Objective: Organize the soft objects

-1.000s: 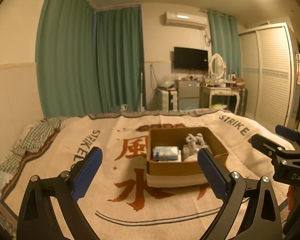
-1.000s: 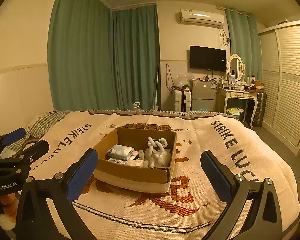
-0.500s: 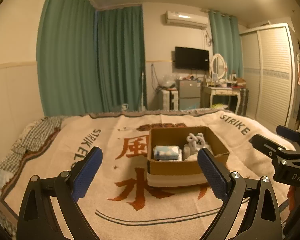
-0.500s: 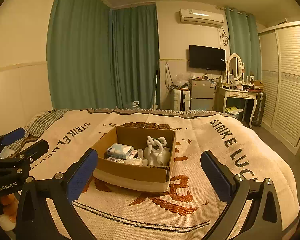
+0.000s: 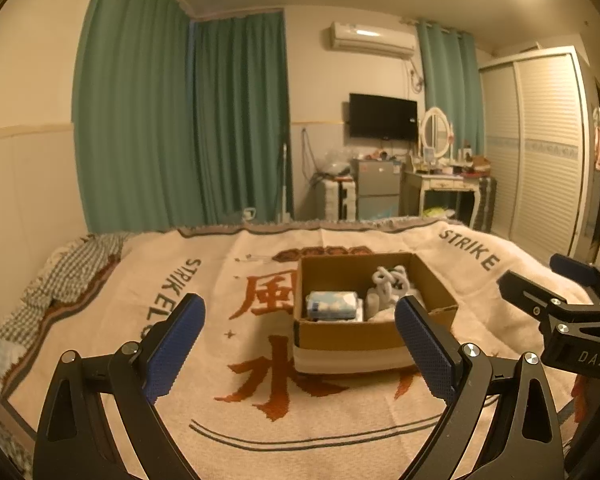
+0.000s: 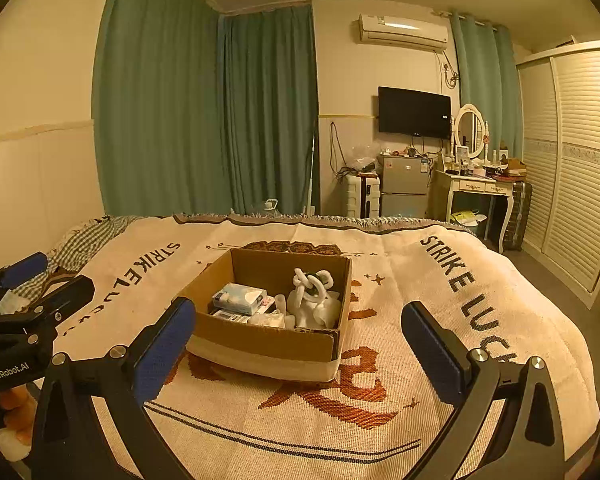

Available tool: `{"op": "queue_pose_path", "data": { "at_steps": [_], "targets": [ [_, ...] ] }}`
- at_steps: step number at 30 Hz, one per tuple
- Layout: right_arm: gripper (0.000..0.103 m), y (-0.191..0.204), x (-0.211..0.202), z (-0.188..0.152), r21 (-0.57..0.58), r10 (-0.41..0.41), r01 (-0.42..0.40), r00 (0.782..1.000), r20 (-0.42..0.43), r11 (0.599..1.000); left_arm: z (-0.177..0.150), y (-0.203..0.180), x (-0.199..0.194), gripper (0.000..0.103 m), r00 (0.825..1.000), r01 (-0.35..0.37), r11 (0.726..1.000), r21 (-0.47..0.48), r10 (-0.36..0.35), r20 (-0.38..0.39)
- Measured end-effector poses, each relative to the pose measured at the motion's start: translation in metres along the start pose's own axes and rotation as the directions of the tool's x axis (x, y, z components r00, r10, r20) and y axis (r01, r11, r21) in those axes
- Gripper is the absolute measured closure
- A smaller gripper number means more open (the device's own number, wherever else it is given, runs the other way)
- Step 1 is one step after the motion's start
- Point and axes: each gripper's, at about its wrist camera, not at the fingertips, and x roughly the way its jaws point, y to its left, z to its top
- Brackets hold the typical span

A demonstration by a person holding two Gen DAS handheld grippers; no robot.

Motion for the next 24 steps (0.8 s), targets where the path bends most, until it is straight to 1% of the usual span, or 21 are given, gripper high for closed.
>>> {"op": "queue_pose_path", "data": {
  "at_steps": [24],
  "targets": [
    [0.000,0.0012,0.0019,-0.0037,-0.001,-0.003,0.003,1.000,-0.015,1.000,-0.0020,0.0021,0.0001,0.006,1.000,-0.003,1.000,0.004,0.003,-0.010]
  ]
}}
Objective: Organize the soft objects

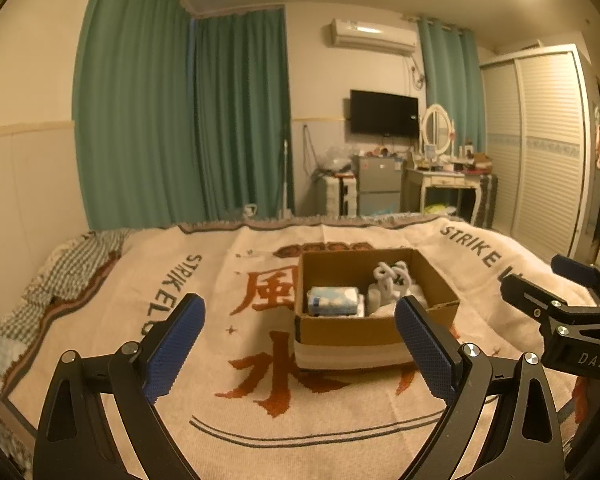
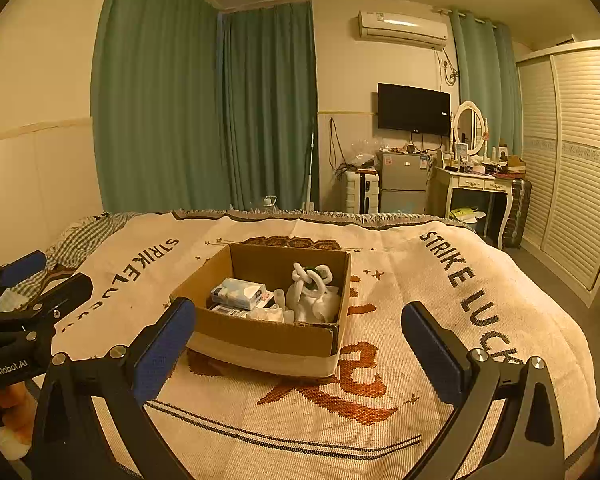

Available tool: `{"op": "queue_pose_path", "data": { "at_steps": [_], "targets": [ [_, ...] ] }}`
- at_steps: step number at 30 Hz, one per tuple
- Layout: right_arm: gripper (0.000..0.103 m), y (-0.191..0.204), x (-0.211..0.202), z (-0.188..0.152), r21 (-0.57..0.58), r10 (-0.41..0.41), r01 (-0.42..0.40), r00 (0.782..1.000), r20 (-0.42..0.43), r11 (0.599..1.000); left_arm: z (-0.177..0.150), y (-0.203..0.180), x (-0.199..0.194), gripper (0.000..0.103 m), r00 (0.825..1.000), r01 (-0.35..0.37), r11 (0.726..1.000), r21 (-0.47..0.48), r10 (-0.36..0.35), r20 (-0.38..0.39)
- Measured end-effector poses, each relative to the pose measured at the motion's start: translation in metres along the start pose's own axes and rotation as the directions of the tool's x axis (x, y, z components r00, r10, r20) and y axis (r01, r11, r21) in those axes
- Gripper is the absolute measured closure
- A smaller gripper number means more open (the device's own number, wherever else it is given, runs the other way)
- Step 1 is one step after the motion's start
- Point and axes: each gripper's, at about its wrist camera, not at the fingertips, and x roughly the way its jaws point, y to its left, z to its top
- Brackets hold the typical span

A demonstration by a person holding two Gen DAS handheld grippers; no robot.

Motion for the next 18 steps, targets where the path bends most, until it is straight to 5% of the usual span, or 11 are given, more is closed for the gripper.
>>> {"op": "queue_pose_path", "data": {
  "at_steps": [18],
  "targets": [
    [0.000,0.0004,-0.0003,-0.0048,0.003,0.001,-0.001,1.000,-0.007,1.000,-0.0036,0.0011,0.0003,0.005,1.000,0.001,1.000,0.000,-0.001,-0.002]
  ]
}}
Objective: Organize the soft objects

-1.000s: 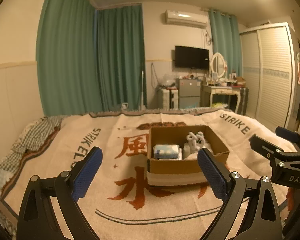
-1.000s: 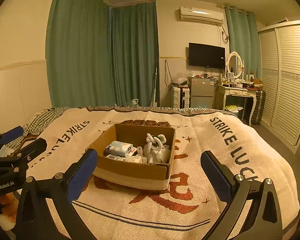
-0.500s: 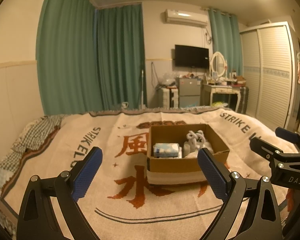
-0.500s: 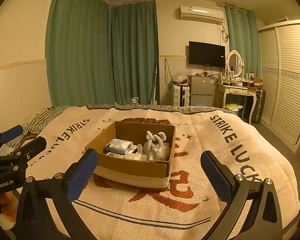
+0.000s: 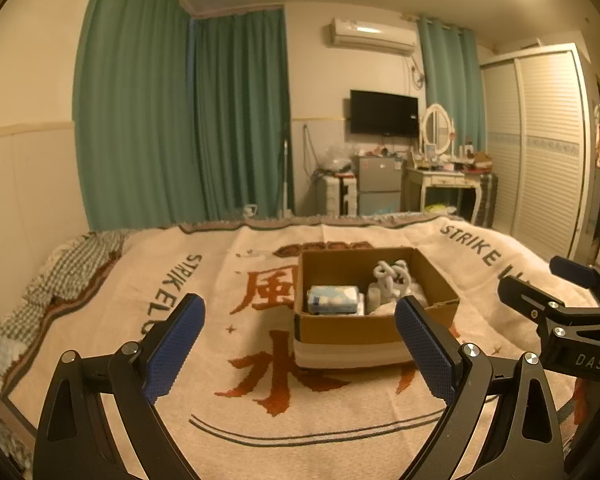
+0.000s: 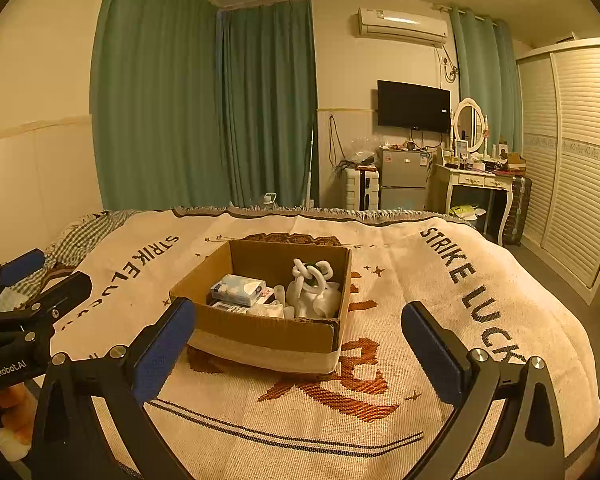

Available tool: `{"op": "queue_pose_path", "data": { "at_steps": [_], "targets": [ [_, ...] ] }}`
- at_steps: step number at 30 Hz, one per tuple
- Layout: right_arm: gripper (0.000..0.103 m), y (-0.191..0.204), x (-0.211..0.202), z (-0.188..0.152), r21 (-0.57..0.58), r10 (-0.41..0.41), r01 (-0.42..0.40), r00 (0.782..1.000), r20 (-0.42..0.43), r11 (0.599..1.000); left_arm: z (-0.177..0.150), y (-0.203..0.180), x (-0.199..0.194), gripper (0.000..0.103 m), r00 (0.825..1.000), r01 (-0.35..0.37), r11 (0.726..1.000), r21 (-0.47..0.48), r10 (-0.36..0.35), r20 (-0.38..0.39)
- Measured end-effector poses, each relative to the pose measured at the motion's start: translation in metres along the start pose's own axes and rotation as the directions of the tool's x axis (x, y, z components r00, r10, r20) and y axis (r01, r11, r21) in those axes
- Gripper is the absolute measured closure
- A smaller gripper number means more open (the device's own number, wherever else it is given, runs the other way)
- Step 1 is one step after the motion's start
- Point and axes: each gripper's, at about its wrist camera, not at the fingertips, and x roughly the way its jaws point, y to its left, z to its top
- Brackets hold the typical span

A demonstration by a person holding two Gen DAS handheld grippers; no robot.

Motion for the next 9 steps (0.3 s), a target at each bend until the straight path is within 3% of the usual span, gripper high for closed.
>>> {"op": "queue_pose_path", "data": {
  "at_steps": [9],
  "targets": [
    [0.000,-0.0013,0.0016,0.0005,0.006,-0.008,0.008,1.000,-0.003,1.000,0.0003,0.0005,-0.0015,0.006,1.000,-0.004,1.000,0.003,0.004,0.001]
  ]
}}
